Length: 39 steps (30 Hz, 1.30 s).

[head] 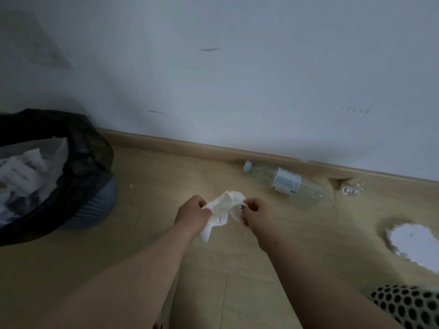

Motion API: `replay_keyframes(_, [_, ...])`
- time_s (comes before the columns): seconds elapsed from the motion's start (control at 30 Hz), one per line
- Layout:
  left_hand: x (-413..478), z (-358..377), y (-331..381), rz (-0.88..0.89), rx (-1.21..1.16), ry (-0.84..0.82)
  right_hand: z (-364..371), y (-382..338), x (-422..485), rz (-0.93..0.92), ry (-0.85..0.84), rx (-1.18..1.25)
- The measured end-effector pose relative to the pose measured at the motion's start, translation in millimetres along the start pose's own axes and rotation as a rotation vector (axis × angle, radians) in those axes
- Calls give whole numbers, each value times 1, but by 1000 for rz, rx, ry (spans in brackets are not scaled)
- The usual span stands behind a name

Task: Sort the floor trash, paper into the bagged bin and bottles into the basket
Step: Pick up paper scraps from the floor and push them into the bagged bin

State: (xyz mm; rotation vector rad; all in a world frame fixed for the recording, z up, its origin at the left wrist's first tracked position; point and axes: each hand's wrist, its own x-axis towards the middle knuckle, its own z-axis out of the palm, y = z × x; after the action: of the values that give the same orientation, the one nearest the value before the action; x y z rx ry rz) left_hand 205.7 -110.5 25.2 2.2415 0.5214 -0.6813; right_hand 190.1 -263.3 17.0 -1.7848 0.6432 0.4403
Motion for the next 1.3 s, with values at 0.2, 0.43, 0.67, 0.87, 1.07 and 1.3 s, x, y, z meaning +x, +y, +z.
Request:
replay_keyframes(0.2, [-20,-61,13,132,-88,162,30,-65,-35,-59,-147,233])
replay_keyframes(0.43, [-55,-155,13,228,-227,320,76,-132,-76,-181,-291,418])
replay_keyframes(0.67, [-42,-186,3,261,-306,382,110,-139,-83,-148,-219,501])
replay_keyframes(0.87, [-28,-172,26,335,-436,324,83,-127,-85,-228,-119,472])
replay_keyframes(1.07, [-27,-145,47,455,-475,246,47,-102,-90,-261,16,441])
replay_keyframes(1.3, [-47,-130,44,467,-621,194,21,-114,-93,-282,119,648])
